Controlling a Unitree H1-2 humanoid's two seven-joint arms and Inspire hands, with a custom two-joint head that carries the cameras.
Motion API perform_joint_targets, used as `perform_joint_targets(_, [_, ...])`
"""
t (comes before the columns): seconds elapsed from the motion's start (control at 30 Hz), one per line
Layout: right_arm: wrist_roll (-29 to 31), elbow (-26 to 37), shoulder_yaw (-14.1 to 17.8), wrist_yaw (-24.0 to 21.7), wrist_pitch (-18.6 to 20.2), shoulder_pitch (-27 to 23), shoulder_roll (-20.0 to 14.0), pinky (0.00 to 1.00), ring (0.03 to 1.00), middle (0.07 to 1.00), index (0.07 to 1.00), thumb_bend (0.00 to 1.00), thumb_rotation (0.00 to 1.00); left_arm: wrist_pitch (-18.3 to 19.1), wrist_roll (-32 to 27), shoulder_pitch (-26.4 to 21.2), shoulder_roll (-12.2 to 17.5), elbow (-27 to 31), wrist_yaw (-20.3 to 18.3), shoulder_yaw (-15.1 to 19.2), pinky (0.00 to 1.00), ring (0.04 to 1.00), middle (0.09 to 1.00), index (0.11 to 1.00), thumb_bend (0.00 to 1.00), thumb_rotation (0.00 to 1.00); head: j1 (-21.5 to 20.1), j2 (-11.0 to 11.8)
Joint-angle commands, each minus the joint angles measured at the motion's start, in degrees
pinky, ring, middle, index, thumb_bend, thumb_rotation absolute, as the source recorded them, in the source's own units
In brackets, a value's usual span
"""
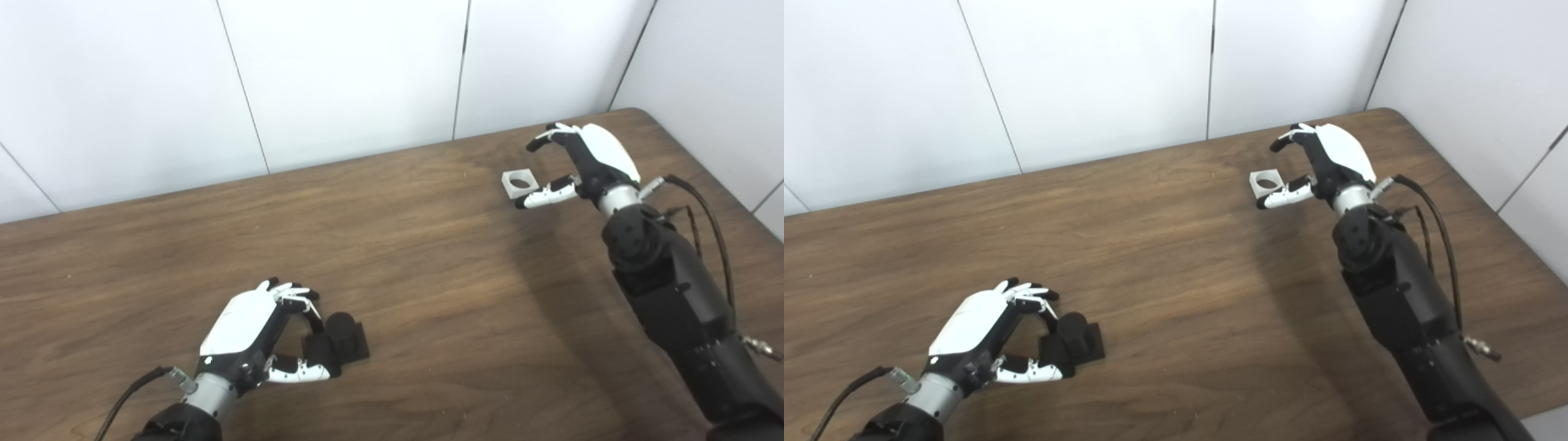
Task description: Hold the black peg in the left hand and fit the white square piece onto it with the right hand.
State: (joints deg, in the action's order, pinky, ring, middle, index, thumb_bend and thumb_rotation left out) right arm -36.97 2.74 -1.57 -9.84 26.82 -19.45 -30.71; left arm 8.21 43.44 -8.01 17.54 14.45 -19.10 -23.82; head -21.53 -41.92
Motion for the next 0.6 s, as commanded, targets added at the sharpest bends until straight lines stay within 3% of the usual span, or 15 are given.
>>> perform_joint_targets(0.0, [-2.2,-0.9,-0.5,-1.2,0.0,-4.5,-3.8,0.99,0.988,0.929,0.722,0.82,0.2,-0.2,-0.2,0.8,1.5,-0.6,-2.0,-0.3,1.0,0.885,0.799,0.485,0.52,0.05,-0.1,-0.1])
perform_joint_targets(0.27, [-7.0,-7.5,-7.0,-9.2,-0.1,-11.2,-7.5,1.0,1.0,0.941,0.745,0.85,0.21,-1.1,-0.5,0.7,1.7,-1.0,-1.7,0.0,1.0,0.88,0.795,0.485,0.52,0.05,-1.2,0.1])
perform_joint_targets(0.57, [-7.4,-12.0,-8.5,-8.9,-0.1,-13.9,-7.1,1.0,0.991,0.912,0.731,0.86,0.16,-1.0,-0.3,0.8,1.4,-0.9,-2.0,0.0,1.0,0.883,0.796,0.486,0.52,0.05,-0.7,-0.1])
